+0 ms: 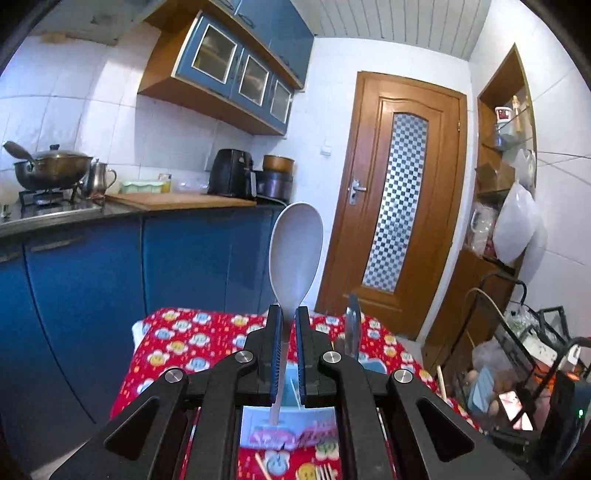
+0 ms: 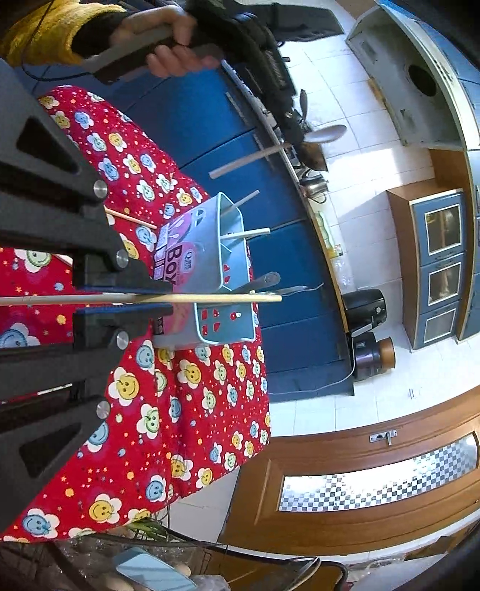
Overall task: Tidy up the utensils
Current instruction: 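Lower the beige spoon into the caddy with the left tool while the right tool drops the chopstick in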
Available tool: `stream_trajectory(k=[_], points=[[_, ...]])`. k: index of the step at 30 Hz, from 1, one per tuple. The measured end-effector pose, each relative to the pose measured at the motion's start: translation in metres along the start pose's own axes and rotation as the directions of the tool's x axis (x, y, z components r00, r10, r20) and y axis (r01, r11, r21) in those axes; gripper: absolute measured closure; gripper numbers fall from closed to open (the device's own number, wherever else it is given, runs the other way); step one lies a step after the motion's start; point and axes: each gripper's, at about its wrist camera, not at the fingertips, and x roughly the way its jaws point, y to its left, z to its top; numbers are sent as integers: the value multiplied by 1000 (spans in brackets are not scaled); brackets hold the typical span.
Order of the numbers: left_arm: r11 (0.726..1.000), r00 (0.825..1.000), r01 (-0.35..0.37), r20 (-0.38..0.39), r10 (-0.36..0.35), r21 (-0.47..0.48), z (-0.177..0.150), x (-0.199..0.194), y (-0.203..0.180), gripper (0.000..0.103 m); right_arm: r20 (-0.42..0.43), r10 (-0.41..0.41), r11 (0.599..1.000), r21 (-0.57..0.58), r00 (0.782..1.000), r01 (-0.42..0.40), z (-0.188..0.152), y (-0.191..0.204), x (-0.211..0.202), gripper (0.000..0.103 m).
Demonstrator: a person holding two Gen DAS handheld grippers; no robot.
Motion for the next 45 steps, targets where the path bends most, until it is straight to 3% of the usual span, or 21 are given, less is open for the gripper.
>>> stream_trajectory(k=[7, 16, 26, 34, 40, 45], points=[[1000, 1000, -2, 10, 2, -11, -6, 32, 3, 96, 32, 19, 999, 26, 999, -20, 13, -4, 15, 97], [999, 1000, -11, -30, 11, -30, -34, 72, 15, 96, 63, 23, 999, 32, 998, -25, 39, -7, 43, 97], [999, 997, -3, -73, -1, -49, -57, 98, 26, 96, 178, 4, 1000, 5, 984, -5, 89, -10, 83, 97], [999, 994, 15, -103, -20, -49, -67, 107, 26, 96, 254, -5, 999, -46, 967, 17, 88, -9, 119, 96], [998, 990, -1, -140, -9, -66, -71, 113, 28, 95, 224, -2, 999, -35, 975, 10, 80, -18, 134, 96], [998, 989, -8, -150, -2, -66, -71, 113, 27, 88, 192, 12, 999, -49, 981, -2, 76, -15, 133, 96]])
